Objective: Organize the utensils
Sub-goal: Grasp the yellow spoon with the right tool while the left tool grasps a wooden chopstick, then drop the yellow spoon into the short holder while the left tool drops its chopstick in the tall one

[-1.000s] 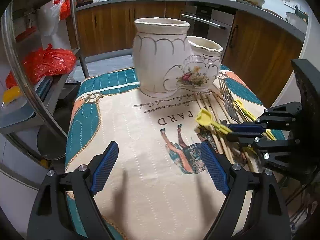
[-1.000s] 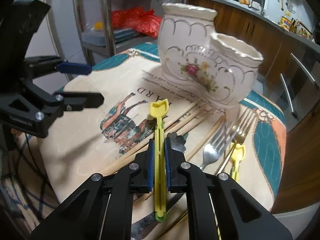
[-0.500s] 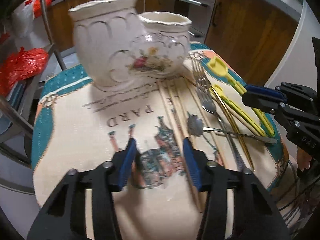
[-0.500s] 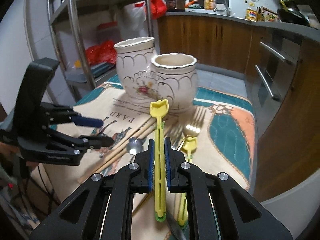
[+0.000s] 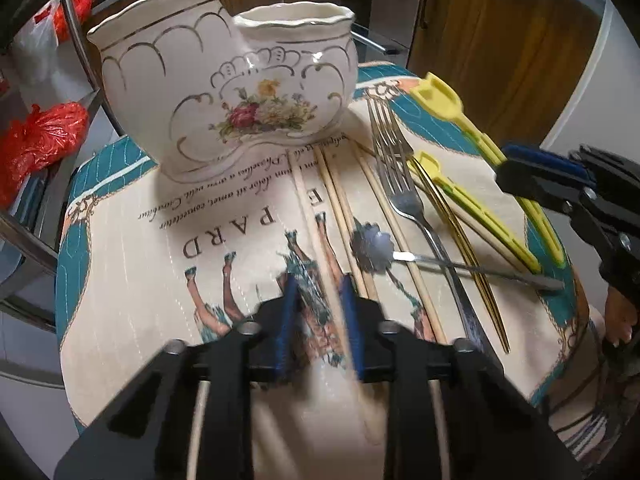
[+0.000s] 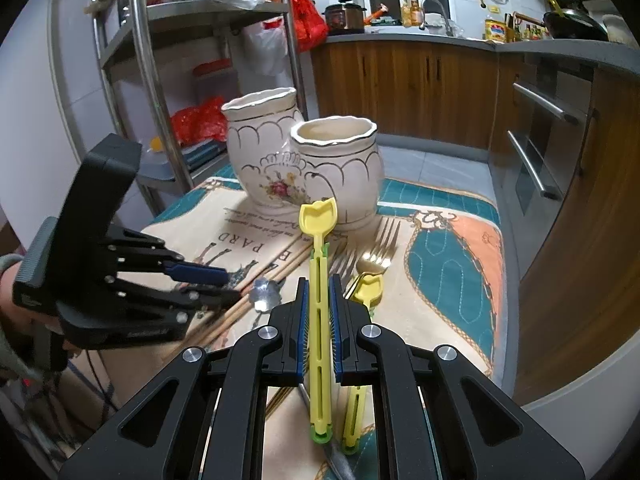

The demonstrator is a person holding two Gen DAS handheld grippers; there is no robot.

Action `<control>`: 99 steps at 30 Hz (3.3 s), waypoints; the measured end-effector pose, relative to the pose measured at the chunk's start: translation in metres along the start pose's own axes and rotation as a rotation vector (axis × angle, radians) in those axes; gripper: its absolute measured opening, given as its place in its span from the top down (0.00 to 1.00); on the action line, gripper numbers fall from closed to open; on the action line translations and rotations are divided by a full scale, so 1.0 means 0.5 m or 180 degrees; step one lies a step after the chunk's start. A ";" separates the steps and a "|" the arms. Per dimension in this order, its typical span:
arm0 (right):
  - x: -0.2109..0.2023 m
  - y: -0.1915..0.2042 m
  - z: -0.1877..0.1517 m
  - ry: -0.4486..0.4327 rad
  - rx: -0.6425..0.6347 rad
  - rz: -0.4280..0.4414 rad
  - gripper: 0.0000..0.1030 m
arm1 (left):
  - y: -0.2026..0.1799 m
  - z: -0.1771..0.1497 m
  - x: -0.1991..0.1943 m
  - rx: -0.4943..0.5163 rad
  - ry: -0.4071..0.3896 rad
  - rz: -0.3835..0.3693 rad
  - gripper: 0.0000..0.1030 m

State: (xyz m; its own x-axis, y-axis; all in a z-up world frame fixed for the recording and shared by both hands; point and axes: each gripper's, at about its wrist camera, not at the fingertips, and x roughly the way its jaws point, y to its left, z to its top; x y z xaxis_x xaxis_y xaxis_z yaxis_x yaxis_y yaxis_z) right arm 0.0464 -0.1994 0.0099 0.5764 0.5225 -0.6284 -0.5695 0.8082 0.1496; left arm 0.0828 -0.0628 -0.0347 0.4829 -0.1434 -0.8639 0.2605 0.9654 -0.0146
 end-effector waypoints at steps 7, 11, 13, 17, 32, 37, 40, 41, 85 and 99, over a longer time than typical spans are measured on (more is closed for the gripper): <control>-0.009 -0.001 -0.002 -0.0062 0.0040 0.0025 0.90 | 0.021 -0.015 -0.009 -0.0023 -0.0187 -0.0135 0.94; -0.015 0.000 -0.003 -0.0105 0.0068 0.0036 0.90 | 0.040 -0.029 -0.029 0.0025 -0.0246 -0.0159 0.95; -0.017 0.003 -0.001 -0.0114 0.0058 0.0044 0.90 | 0.049 -0.037 -0.039 0.0069 -0.0260 -0.0116 0.95; -0.025 0.005 0.010 -0.0190 0.0086 0.0054 0.90 | 0.068 -0.050 -0.096 0.0120 -0.0521 -0.0254 0.95; -0.013 -0.044 0.193 -0.0904 0.0565 0.0008 0.90 | 0.162 0.128 -0.260 -0.0257 -0.2043 -0.0423 0.95; 0.035 -0.064 0.253 -0.1063 0.0784 0.0139 0.90 | 0.206 0.216 -0.231 -0.0509 -0.2157 -0.0500 0.95; 0.070 -0.079 0.272 -0.1093 0.0963 0.0292 0.90 | 0.227 0.254 -0.213 -0.0651 -0.2212 -0.0631 0.95; 0.080 -0.084 0.275 -0.1103 0.1012 0.0329 0.90 | 0.230 0.264 -0.206 -0.0673 -0.2230 -0.0619 0.95; 0.156 -0.037 0.203 -0.0779 0.0516 -0.0229 0.75 | 0.188 0.153 -0.154 -0.0363 -0.2144 0.0027 0.93; 0.033 -0.031 0.173 -0.0953 0.0301 -0.0468 0.12 | 0.179 0.104 -0.212 -0.0375 -0.2088 0.0097 0.40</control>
State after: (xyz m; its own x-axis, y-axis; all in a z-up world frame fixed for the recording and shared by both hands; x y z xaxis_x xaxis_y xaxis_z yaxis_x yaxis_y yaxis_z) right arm 0.1153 -0.1800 0.0634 0.8027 0.4436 -0.3986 -0.4188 0.8951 0.1529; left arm 0.0985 0.0273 0.0817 0.9069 -0.1825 -0.3798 0.1635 0.9831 -0.0820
